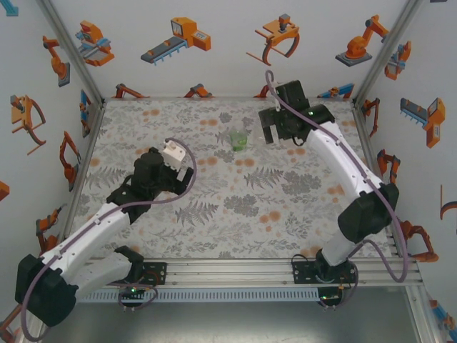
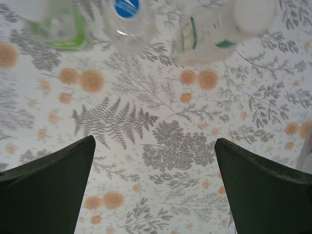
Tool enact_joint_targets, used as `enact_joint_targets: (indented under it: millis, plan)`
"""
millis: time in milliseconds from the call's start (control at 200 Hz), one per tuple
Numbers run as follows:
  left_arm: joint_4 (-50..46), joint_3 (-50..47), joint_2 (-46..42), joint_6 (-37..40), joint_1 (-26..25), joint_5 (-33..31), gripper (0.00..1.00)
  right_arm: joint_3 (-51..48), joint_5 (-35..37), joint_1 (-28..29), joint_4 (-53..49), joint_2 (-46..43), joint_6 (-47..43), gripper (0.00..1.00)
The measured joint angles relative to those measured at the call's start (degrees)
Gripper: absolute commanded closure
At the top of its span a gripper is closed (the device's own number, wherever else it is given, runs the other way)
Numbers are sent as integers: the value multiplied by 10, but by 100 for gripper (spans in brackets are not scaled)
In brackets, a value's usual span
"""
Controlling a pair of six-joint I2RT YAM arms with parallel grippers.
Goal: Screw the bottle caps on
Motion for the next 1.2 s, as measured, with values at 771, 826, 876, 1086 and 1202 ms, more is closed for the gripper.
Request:
enact_joint_targets:
  millis: [771, 826, 876, 1086, 1202]
  plan:
    - [389, -153, 214, -42, 253, 45, 3, -666, -94, -287, 681, -130, -18, 1]
    - [421, -160, 235, -48, 261, 56, 3, -674, -106, -294, 722, -118, -8, 1]
    - [441, -164, 248, -55, 268, 67, 3, -679, -116, -297, 763, -103, -2, 1]
    - [519, -166, 296, -79, 309, 121, 3, -690, -146, -297, 854, -59, 4, 1]
    - [525, -166, 313, -91, 317, 136, 3, -707, -156, -297, 899, -49, 4, 1]
